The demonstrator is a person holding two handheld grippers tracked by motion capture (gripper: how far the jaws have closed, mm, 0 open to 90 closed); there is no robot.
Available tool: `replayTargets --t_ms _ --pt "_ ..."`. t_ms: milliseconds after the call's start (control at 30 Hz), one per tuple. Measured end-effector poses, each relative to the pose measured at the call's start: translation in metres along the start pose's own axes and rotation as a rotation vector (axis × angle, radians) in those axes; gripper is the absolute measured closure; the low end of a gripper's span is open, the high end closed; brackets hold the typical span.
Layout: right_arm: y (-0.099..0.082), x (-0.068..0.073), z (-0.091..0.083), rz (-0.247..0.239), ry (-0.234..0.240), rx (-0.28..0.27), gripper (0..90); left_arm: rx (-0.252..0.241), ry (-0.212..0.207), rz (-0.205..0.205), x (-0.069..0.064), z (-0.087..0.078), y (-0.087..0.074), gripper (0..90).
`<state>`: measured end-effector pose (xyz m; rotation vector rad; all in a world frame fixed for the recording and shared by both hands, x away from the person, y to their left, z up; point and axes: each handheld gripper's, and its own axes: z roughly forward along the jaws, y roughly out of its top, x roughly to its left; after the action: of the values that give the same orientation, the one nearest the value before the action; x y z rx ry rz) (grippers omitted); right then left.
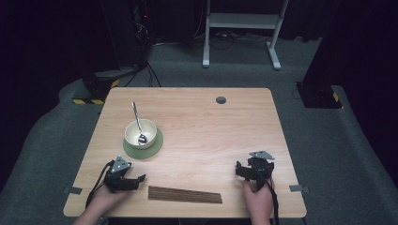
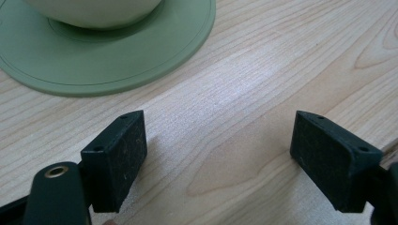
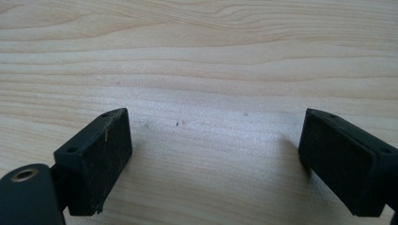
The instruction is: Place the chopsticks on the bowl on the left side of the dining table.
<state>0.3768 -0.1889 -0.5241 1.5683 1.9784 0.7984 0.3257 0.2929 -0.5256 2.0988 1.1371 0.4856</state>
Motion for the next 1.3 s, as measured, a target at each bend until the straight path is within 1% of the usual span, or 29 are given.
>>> replayTargets --t_ms 167,367,467,633,700,767,833,867,900,967,1033,1067,1167,1200,1300 --pt "-0.001 0.000 -0.001 -0.001 0.011 -0.001 9.9 0.002 -0.002 0.000 0.000 0.000 0.000 18.9" --pt "-0.002 -0.002 -0.002 -0.014 0.028 -0.002 9.9 0.002 0.001 -0.005 0.000 0.000 0.001 19.3" --pt "-0.002 -0.004 -0.002 -0.012 0.032 -0.005 9.9 0.000 0.003 -0.006 0.001 0.000 0.001 20.9" --pt "-0.001 -0.003 -0.002 -0.025 0.031 0.001 9.7 -0.006 -0.008 -0.034 0.004 -0.001 0.001 23.2" --pt "-0.002 -0.004 -0.004 -0.030 0.019 -0.013 9.7 -0.004 -0.013 -0.047 0.005 -0.001 0.002 22.9" --pt "-0.004 -0.005 -0.009 -0.027 0.007 -0.055 9.9 -0.005 -0.022 -0.054 0.006 -0.002 0.003 24.3" --pt "-0.004 -0.005 -0.011 -0.026 0.011 -0.054 9.9 -0.012 -0.031 -0.050 0.006 -0.003 0.004 25.5" --pt "-0.006 -0.004 -0.012 -0.030 0.017 -0.039 9.9 -0.015 -0.036 -0.045 0.006 -0.004 0.004 27.5" --pt "-0.006 -0.004 -0.012 -0.030 0.017 -0.039 9.9 -0.019 -0.040 -0.043 0.005 -0.005 0.005 27.5" --pt "-0.009 -0.003 -0.013 -0.034 0.028 -0.022 9.9 -0.031 -0.051 -0.037 0.003 -0.008 0.007 29.3" --pt "-0.011 -0.003 -0.014 -0.046 0.023 -0.014 9.9 -0.040 -0.063 -0.023 0.000 -0.010 0.009 32.4" --pt "-0.011 -0.003 -0.014 -0.046 0.023 -0.014 9.9 -0.045 -0.069 -0.016 -0.001 -0.011 0.011 32.4" --pt "-0.013 -0.005 -0.013 -0.034 0.025 -0.007 9.9 -0.057 -0.099 -0.019 -0.006 -0.011 0.014 33.7" --pt "-0.013 -0.005 -0.013 -0.033 0.025 -0.006 9.9 -0.056 -0.110 -0.013 -0.008 -0.011 0.014 34.6" --pt "-0.012 -0.005 -0.012 -0.030 0.031 -0.001 9.7 -0.051 -0.123 0.019 -0.015 -0.010 0.017 36.3"
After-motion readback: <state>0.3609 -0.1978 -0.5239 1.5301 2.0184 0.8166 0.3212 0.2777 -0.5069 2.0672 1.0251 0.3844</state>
